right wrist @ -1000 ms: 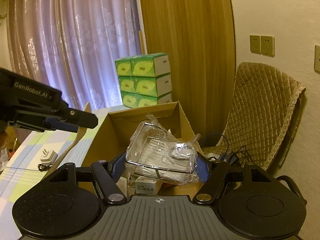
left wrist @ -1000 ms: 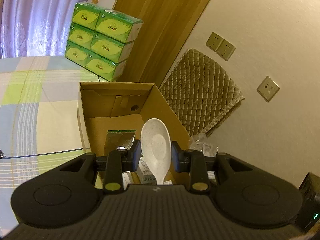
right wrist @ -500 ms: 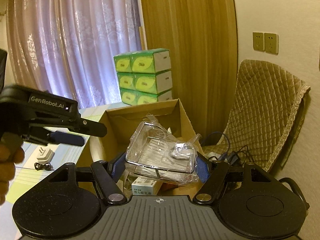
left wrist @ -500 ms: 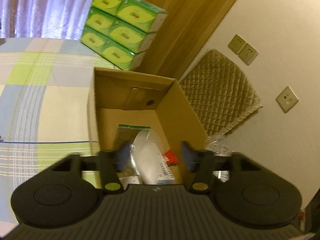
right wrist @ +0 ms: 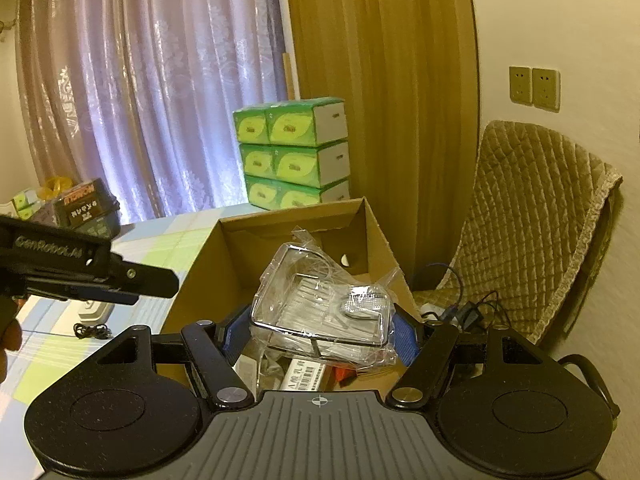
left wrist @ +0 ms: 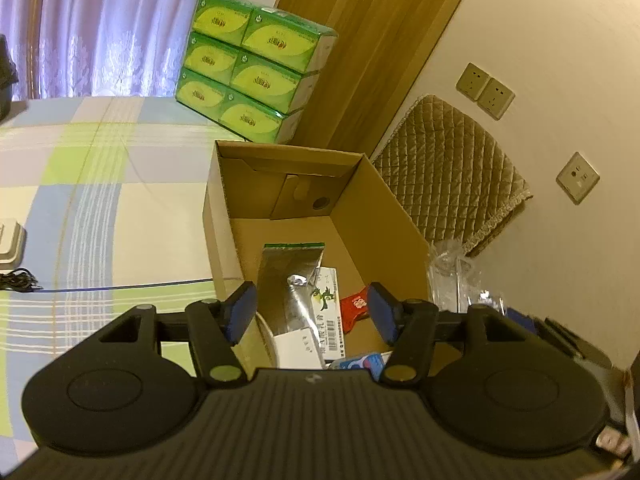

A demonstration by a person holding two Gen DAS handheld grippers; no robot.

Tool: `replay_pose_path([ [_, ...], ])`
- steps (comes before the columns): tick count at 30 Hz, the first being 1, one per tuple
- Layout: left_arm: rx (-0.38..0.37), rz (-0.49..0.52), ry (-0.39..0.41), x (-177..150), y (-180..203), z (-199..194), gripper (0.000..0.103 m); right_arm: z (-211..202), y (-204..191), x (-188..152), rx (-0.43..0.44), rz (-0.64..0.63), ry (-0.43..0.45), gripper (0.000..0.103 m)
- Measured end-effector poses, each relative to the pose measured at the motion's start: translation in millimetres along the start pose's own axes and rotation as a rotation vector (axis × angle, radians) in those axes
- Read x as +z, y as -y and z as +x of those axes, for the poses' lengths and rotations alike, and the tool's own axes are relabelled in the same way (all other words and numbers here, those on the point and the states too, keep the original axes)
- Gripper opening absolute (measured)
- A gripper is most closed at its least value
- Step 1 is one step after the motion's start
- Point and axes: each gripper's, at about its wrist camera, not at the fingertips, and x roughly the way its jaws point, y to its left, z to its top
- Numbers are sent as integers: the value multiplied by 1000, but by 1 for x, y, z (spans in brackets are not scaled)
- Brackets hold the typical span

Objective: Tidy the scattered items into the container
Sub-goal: 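Open both grippers to release the spoon and soap rack into the box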

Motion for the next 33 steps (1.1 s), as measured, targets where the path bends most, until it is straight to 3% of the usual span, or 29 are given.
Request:
replay_pose_path([
  [11, 27, -6, 15, -13, -14, -19, 66, 4, -9, 7, 15, -18, -18, 73],
  [33, 63, -27, 19, -25, -38, -25, 74, 58, -6, 36, 50, -29, -82, 73],
])
